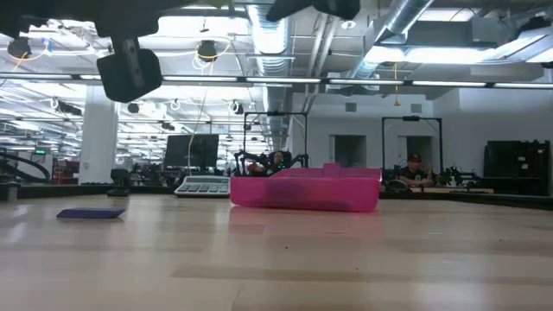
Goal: Pack school essentials
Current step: Put the sticky note into the supply box
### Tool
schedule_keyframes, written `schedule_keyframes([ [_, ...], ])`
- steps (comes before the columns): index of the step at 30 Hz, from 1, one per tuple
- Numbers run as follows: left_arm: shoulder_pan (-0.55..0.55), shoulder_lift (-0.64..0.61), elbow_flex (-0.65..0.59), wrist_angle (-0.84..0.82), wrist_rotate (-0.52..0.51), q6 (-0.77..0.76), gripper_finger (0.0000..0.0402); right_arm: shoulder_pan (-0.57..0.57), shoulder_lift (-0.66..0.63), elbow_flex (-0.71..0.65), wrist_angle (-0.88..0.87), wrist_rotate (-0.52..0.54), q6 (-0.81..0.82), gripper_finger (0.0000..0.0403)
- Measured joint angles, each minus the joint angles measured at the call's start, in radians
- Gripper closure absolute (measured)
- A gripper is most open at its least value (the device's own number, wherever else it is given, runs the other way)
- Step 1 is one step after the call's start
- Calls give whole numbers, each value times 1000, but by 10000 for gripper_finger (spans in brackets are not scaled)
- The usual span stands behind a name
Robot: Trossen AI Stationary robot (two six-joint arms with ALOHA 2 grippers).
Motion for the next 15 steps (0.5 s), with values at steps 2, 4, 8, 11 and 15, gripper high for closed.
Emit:
schedule_keyframes([
  [2,0,0,1,4,-3,2,393,0,6,-1,-5,-6,-16,150],
  [4,0,0,2,4,-3,8,393,-1,5,-1,7,-5,-26,160],
  [8,0,0,2,7,-3,20,393,-14,4,0,39,-6,-52,212],
  [11,0,0,2,13,-2,32,393,-16,3,0,54,-6,-73,272],
  [15,0,0,2,13,-2,30,393,-14,3,0,55,-6,-88,361],
])
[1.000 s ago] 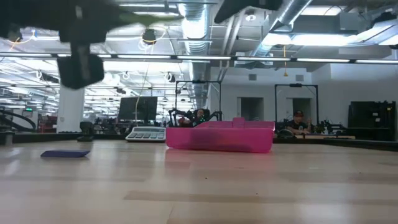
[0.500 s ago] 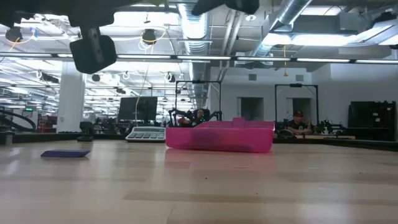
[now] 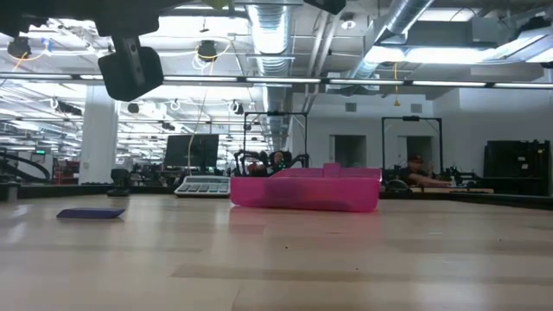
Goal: Pack school essentials
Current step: Put the sticky note into the supply box
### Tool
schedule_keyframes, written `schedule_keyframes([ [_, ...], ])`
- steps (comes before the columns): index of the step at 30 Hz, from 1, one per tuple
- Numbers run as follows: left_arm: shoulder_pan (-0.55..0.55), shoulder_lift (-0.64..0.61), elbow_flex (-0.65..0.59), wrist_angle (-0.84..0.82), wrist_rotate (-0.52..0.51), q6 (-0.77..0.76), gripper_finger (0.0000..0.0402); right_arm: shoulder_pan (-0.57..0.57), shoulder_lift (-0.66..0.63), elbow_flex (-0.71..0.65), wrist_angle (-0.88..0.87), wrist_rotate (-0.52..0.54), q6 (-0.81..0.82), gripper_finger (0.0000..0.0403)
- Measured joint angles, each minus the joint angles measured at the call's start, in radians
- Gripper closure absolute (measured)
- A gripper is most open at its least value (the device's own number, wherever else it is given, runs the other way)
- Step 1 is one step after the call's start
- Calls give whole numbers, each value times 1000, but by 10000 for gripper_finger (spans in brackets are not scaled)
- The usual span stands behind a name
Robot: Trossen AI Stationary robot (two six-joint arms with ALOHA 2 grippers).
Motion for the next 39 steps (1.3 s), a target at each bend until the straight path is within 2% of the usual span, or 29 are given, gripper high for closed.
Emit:
schedule_keyframes([
  [2,0,0,0,-2,0,-2,393,1,0,0,1,0,-13,388],
  [7,0,0,0,-1,-8,-11,388,1,0,0,5,0,-8,393],
  [11,0,0,0,-12,-51,-46,367,-4,-1,0,-10,18,0,396],
  [17,0,0,0,-25,-62,-45,291,-38,-42,0,-161,93,44,398],
  [22,1,0,0,-93,-111,-127,219,-79,-87,0,-315,188,43,398],
  [26,0,0,0,-145,-107,-179,188,-139,-109,-13,-474,235,14,398],
  [30,0,0,0,-143,-87,-191,181,-212,-163,-141,-425,158,-48,398],
  [34,0,0,0,-142,-83,-210,185,-285,-227,-344,-360,104,-19,398],
  [39,0,0,0,-142,-82,-215,193,-353,-280,-549,-159,-4,-15,398],
])
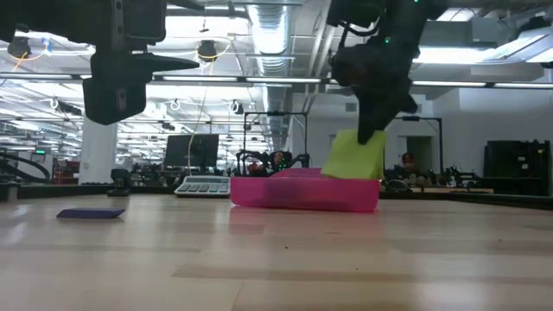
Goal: Pack school essentials
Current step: Put the sticky note into the supply box
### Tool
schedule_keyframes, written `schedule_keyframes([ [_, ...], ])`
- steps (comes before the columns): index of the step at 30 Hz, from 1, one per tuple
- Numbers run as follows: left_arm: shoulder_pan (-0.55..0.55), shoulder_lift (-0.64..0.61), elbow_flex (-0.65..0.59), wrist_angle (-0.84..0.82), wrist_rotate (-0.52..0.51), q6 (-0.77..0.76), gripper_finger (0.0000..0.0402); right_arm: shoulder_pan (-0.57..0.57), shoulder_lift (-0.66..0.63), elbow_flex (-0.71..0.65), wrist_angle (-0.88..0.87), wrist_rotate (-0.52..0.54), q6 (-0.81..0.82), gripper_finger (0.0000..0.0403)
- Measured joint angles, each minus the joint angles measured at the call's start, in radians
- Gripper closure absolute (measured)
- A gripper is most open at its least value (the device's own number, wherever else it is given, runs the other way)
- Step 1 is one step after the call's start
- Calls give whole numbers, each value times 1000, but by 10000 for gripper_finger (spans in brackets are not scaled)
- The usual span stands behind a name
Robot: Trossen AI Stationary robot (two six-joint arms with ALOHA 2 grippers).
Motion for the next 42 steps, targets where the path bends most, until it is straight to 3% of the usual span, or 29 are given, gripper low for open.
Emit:
schedule_keyframes([
  [3,0,0,0,0,0,-3,196,5,2,-43,88,-60,-14,398],
  [11,0,0,0,-4,-13,-6,197,47,79,-41,132,-62,-50,398],
  [22,0,0,0,-7,-35,-10,197,23,135,5,196,-65,-80,398],
  [42,0,0,0,-5,-48,-13,197,-55,117,27,103,-192,-197,398],
])
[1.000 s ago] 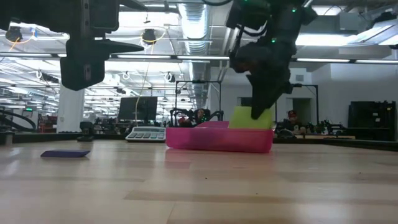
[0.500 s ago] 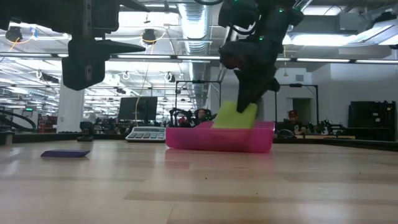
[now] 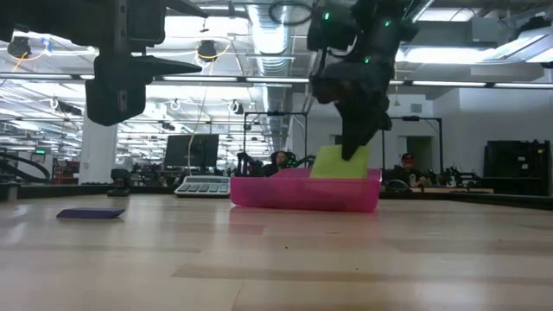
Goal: Pack school essentials
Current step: Put the sticky note into the supply box
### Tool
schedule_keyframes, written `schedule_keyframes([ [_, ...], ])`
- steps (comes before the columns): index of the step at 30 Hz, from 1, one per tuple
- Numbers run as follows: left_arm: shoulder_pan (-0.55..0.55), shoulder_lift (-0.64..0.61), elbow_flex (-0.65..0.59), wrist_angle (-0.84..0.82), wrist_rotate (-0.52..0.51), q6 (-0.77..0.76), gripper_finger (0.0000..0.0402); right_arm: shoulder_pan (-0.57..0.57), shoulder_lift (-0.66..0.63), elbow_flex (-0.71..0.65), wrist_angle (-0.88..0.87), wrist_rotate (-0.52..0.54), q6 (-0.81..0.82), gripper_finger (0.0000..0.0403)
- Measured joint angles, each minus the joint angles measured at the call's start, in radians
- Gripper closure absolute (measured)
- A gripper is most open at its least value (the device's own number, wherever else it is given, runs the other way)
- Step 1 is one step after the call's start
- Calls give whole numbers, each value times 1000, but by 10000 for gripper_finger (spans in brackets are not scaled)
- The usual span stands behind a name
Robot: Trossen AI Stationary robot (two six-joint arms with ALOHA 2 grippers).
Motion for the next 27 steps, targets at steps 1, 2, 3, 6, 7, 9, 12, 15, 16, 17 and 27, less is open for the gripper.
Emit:
schedule_keyframes([
  [1,0,0,0,1,0,0,197,-11,5,0,-4,-2,-6,398],
  [2,0,0,0,-1,0,0,197,-23,10,0,0,-9,-10,398],
  [3,0,0,0,-1,-1,0,197,-34,14,0,-2,-16,-14,398],
  [6,0,0,0,-2,-3,0,197,-58,25,1,-6,-46,-34,398],
  [7,0,0,0,-2,-4,0,197,-62,33,1,-7,-48,-34,398],
  [9,0,0,0,-2,-5,-5,197,-70,37,-1,-19,-47,-34,395],
  [12,0,0,0,-3,-5,-8,197,-75,33,0,-10,-30,-33,373],
  [15,0,0,0,-17,-5,-16,197,-76,34,0,-19,17,-18,337],
  [16,0,0,0,-22,-5,-17,197,-78,34,0,-20,23,-17,325],
  [17,0,0,0,-23,-5,-23,197,-82,34,0,-29,31,-17,312],
  [27,0,0,0,-57,25,-45,197,-116,34,0,-70,45,-56,254],
])
